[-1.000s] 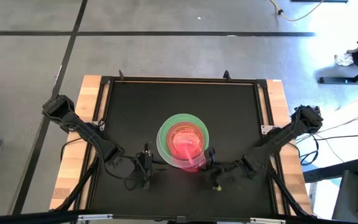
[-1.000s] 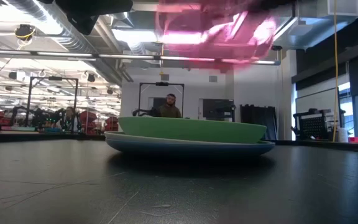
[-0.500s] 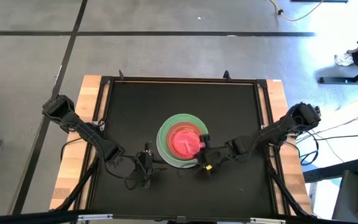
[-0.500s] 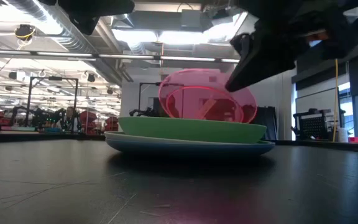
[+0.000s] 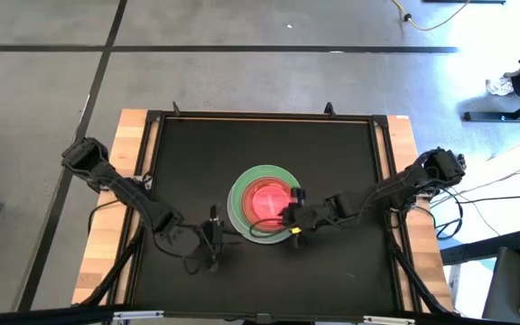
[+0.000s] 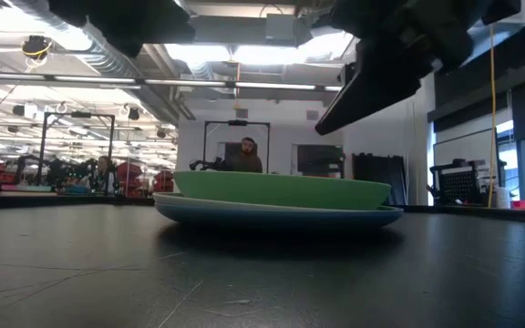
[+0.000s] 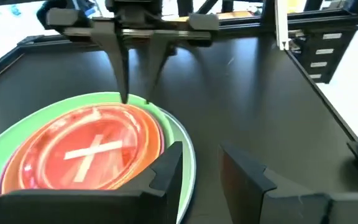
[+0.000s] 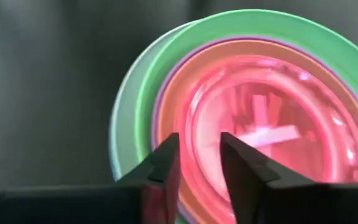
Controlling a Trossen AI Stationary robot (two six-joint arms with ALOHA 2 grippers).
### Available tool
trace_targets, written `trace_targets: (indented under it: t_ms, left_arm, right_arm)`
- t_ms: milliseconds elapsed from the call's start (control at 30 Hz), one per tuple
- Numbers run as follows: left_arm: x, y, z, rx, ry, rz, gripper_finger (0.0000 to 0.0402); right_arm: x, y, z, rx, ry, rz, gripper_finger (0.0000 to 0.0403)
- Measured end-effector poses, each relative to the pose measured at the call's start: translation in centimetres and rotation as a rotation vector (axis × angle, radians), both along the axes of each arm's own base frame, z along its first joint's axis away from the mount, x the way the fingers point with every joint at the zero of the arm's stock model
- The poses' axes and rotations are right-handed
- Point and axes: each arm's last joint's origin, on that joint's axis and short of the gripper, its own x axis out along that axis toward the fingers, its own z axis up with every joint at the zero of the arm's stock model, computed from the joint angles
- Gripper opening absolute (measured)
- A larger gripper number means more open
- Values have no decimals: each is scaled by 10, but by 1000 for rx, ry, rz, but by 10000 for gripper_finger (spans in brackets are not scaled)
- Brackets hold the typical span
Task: Stack plastic plates
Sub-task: Stack the transparent red plate on top of the transparent red plate, then return to Home Position
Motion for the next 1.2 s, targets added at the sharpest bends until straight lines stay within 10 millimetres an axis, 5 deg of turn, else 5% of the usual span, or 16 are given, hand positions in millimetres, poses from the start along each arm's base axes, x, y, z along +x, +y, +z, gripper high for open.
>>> trace_targets:
  t_ms: [233, 533, 900, 1200]
  left_arm:
    - [9, 16, 0, 13, 42, -69, 96]
    - [-4, 55, 30, 47, -13, -64, 96]
    - [-63, 132, 8, -49, -215, 79, 96]
    - [-109, 160, -16, -87, -329, 251, 96]
  right_arm:
    - [-8, -1, 14, 2, -6, 60, 159]
    - [-55, -17, 63, 19, -92, 75, 157]
    - [-124, -43, 54, 44, -280, 48, 156]
    - [-173, -62, 54, 58, -482, 13, 97]
